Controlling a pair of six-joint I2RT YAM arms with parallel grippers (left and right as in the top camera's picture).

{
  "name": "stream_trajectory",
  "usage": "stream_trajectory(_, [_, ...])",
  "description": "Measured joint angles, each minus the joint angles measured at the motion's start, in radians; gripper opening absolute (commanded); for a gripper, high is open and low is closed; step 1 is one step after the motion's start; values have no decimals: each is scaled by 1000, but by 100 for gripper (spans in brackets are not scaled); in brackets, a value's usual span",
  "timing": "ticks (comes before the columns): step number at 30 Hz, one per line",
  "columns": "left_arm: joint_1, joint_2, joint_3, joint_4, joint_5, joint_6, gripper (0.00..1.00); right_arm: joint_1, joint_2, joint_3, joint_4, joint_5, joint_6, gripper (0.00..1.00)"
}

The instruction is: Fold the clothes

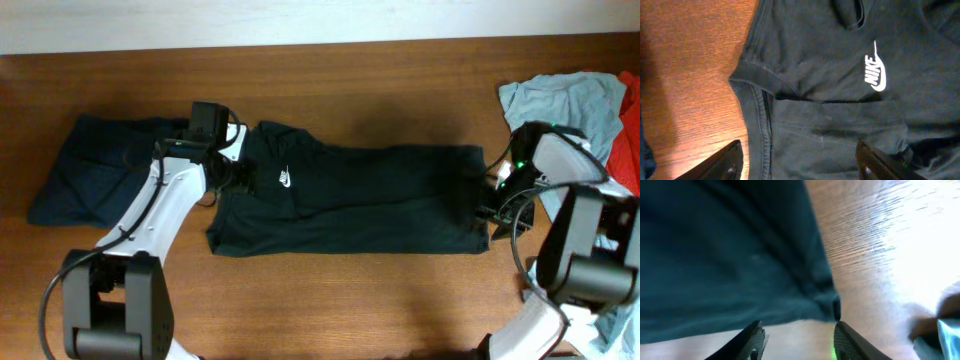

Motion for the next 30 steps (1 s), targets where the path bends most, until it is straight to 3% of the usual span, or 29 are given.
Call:
stream_trajectory(6, [0, 29, 0, -4, 0, 40, 72, 0, -46, 14, -14, -25, -3, 55])
stream_trajectory(8, [0, 74, 0, -10, 0, 45, 65, 0, -47, 14, -16, -28, -3, 55])
stream_trajectory(11, [0, 139, 0, -2, -2, 52, 41, 0, -47, 14, -16, -28, -3, 55])
stream_trajectory(14, [0, 157, 0, 61, -4, 59, 0, 0, -47, 14, -17, -29, -3, 55])
stream_trajectory(20, [0, 157, 3, 140, -57, 86, 1, 0, -47, 14, -19, -32, -3, 55])
stream_trajectory(21, [1, 158, 9, 131, -73, 89, 9, 0, -47, 14, -19, -32, -3, 55])
stream_trajectory(23, [5, 158, 43, 89, -98, 95, 57, 0, -47, 14, -20, -32, -3, 55])
stream_trajectory(24, [8, 159, 72, 45, -105, 98, 61, 0, -47, 14, -21, -34, -3, 55])
stream_trajectory(27, [13, 161, 174, -113, -119, 99, 60, 0, -47, 14, -22, -39, -10, 55])
stream_trajectory(30, [14, 161, 263, -278, -101, 92, 45, 0, -47, 14, -18, -76, -51, 55])
